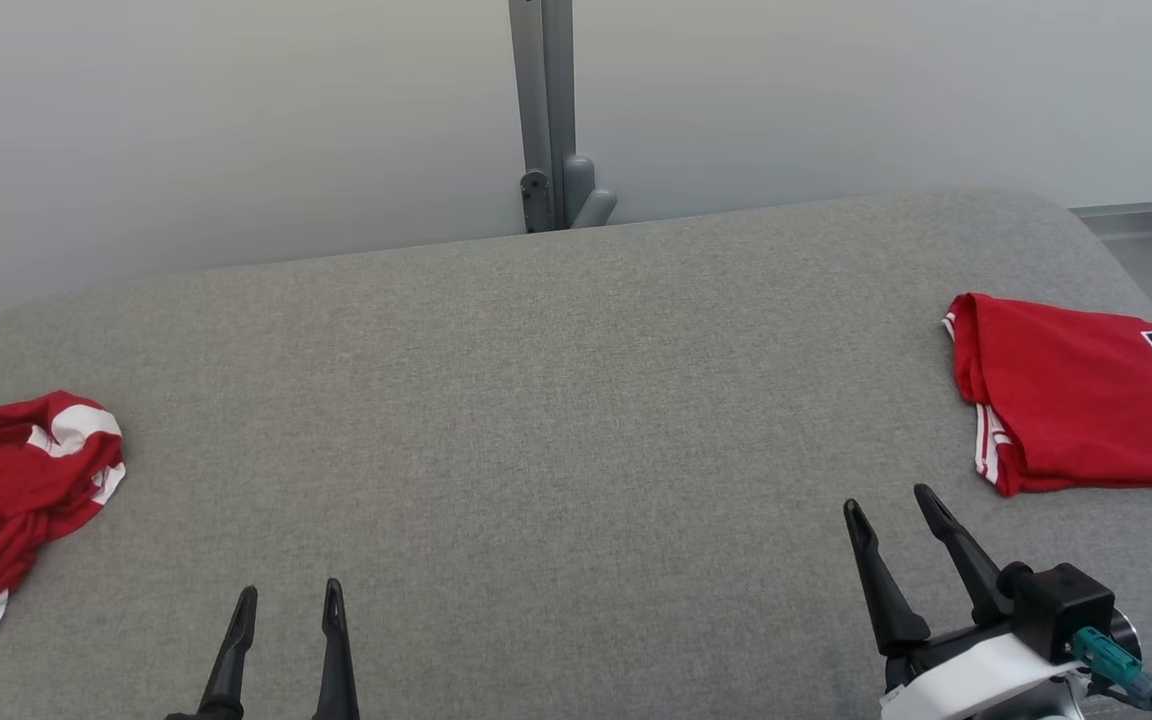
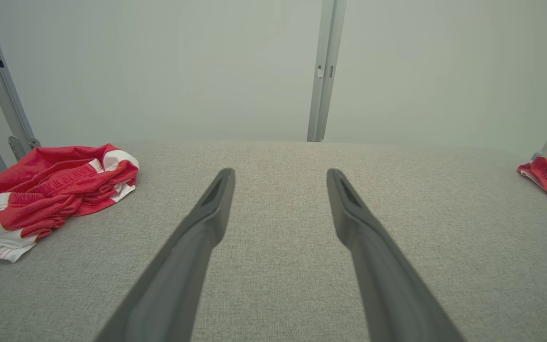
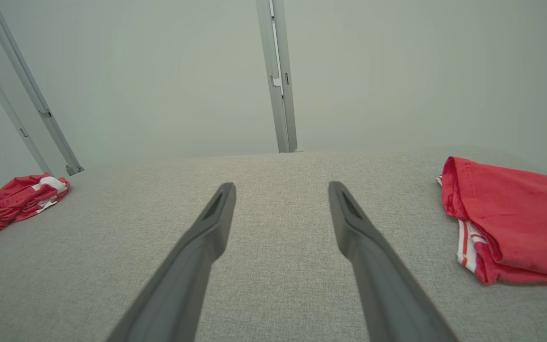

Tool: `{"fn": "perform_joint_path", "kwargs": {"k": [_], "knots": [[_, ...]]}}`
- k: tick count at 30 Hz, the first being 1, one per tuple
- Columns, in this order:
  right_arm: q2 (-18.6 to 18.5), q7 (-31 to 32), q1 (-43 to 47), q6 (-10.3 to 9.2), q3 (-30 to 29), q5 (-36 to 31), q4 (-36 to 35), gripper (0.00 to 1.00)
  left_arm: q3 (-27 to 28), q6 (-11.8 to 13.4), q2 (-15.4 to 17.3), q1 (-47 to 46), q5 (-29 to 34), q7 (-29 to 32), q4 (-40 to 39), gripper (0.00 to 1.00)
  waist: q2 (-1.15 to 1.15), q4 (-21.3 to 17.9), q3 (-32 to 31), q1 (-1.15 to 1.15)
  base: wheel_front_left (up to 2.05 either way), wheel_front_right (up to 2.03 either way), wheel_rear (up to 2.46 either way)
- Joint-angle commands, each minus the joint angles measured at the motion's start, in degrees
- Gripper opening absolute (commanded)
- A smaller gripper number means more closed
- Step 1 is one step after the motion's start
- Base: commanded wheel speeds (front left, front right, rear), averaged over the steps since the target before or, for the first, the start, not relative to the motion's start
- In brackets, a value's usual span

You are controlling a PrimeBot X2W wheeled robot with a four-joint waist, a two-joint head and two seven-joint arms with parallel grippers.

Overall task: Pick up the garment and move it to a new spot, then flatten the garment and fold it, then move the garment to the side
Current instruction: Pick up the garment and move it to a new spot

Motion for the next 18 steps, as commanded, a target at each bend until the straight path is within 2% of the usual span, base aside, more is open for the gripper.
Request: {"fn": "perform_joint_path", "kwargs": {"k": [1, 18], "knots": [[-0.4, -0.2, 0.2, -0.04, -0.1, 0.3, 0.1, 1.0, -0.1, 0.0, 0.0, 0.4, 0.2, -0.1, -0.1, 1.0, 0.0, 0.1, 0.0, 0.0, 0.0, 0.0, 0.0], [-0.6, -0.2, 0.6, -0.04, 0.5, 0.5, 0.5, 1.0, -0.4, 0.4, 0.0, -0.1, 0.7, -0.1, -0.1, 1.0, 0.0, 0.5, 0.0, 0.0, 0.0, 0.0, 0.0]]}}
